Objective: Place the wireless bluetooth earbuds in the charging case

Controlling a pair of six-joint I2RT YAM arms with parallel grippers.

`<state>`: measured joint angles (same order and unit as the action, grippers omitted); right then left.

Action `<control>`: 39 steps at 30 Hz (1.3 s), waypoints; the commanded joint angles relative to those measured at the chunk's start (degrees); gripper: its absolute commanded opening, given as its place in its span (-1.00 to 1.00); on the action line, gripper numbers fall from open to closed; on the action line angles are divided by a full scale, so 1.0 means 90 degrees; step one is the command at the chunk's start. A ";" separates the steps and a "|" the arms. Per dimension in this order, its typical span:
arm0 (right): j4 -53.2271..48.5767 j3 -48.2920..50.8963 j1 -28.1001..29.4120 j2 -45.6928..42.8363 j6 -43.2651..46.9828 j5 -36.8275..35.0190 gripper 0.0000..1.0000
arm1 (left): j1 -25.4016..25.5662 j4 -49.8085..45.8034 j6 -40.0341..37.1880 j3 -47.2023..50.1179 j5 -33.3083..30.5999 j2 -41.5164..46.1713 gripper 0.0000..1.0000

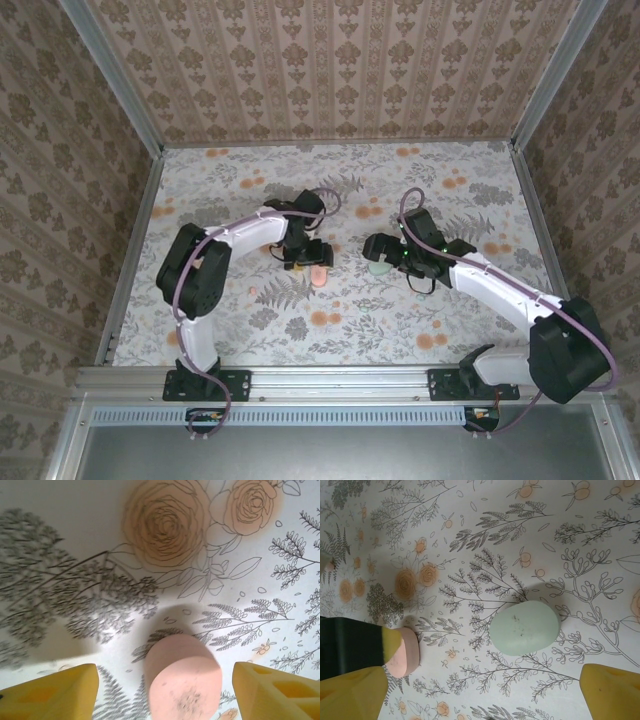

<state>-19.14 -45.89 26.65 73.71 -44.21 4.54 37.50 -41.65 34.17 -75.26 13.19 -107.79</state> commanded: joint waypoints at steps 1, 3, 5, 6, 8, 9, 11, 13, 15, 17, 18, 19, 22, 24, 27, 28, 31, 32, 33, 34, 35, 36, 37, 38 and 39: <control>-0.0254 0.0038 -0.0032 -0.0131 -0.0120 -0.0196 0.99 | -0.0392 -0.0292 -0.0325 0.0070 -0.0073 0.0768 0.46; -0.0312 -0.0048 0.0004 -0.0056 -0.0109 -0.0164 0.96 | -0.0689 -0.0275 -0.0359 0.0206 -0.0004 0.1146 0.45; -0.0385 -0.0166 0.0105 0.0083 -0.0056 -0.0171 0.93 | -0.0960 -0.0287 -0.0403 0.0346 0.0083 0.1468 0.43; -0.0415 -0.0232 0.0183 0.0182 -0.0018 -0.0172 0.91 | -0.1088 -0.0268 -0.0406 0.0436 0.0138 0.1650 0.41; -0.0487 -0.0340 0.0299 0.0353 0.0009 -0.0172 0.91 | -0.1228 -0.0195 -0.0463 0.0616 0.0287 0.1915 0.38; -0.0487 -0.0365 0.0318 0.0439 0.0001 -0.0154 0.91 | -0.1235 -0.0167 -0.0484 0.0697 0.0285 0.2045 0.36; -0.0479 -0.0354 0.0320 0.0515 -0.0064 -0.0175 0.91 | -0.1140 -0.0117 -0.0444 0.0798 0.0262 0.2167 0.34; -0.0464 -0.0314 0.0320 0.0555 -0.0135 -0.0270 0.91 | -0.0813 -0.0141 -0.0339 0.0799 0.0209 0.2099 0.34; -0.0375 -0.0236 0.0310 0.0587 -0.0183 -0.0327 0.92 | -0.0356 -0.0320 -0.0220 0.0695 0.0086 0.1842 0.34; -0.0282 -0.0155 0.0300 0.0615 -0.0213 -0.0352 0.93 | 0.0048 -0.0432 -0.0174 0.0576 0.0014 0.1564 0.34; -0.0233 -0.0136 0.0282 0.0628 -0.0232 -0.0348 0.93 | 0.0197 -0.0515 -0.0183 0.0501 -0.0028 0.1428 0.34; -0.0210 -0.0135 0.0263 0.0628 -0.0229 -0.0326 0.93 | 0.0325 -0.0615 -0.0175 0.0428 -0.0099 0.1326 0.34; -0.0181 -0.0182 0.0202 0.0631 -0.0047 -0.0260 0.94 | 0.0563 -0.0905 -0.0138 0.0163 -0.0270 0.0949 0.34; -0.0185 -0.0167 0.0155 0.0614 0.0034 -0.0251 0.95 | 0.0595 -0.1130 -0.0110 -0.0052 -0.0323 0.0674 0.35; -0.0161 -0.0099 0.0079 0.0547 0.0168 -0.0105 0.95 | 0.0588 -0.1264 -0.0016 -0.0294 -0.0470 0.0365 0.36; -0.0153 -0.0064 0.0050 0.0523 0.0218 -0.0043 0.95 | 0.0585 -0.1181 0.0048 -0.0274 -0.0474 0.0297 0.36; -0.0210 0.0035 -0.0058 0.0431 0.0333 0.0095 0.96 | 0.0661 -0.0718 0.0200 -0.0041 -0.0379 0.0212 0.34; -0.0230 0.0066 -0.0103 0.0395 0.0359 0.0133 0.96 | 0.0699 -0.0597 0.0236 0.0013 -0.0378 0.0197 0.34; -0.0249 0.0117 -0.0164 0.0344 0.0387 0.0163 0.97 | 0.0737 -0.0491 0.0262 0.0042 -0.0390 0.0174 0.33; -0.0260 0.0162 -0.0221 0.0285 0.0414 0.0179 0.97 | 0.0785 -0.0434 0.0287 0.0044 -0.0439 0.0142 0.32; -0.0275 0.0200 -0.0285 0.0246 0.0429 0.0198 0.97 | 0.0819 -0.0398 0.0300 0.0030 -0.0508 0.0110 0.32; -0.0274 0.0250 -0.0350 0.0199 0.0439 0.0223 0.97 | 0.0864 -0.0342 0.0304 0.0023 -0.0578 0.0079 0.31; -0.0276 0.0275 -0.0429 0.0167 0.0446 0.0252 0.97 | 0.0905 -0.0257 0.0298 0.0020 -0.0638 0.0054 0.31; -0.0270 0.0302 -0.0483 0.0145 0.0456 0.0276 0.97 | 0.0935 -0.0195 0.0290 0.0037 -0.0718 0.0026 0.30; -0.0283 0.0304 -0.0545 0.0131 0.0449 0.0314 0.97 | 0.0950 -0.0121 0.0295 0.0051 -0.0792 0.0000 0.27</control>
<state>-21.02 -43.81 22.92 76.47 -41.47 5.67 45.23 -44.73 35.55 -75.44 8.84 -106.85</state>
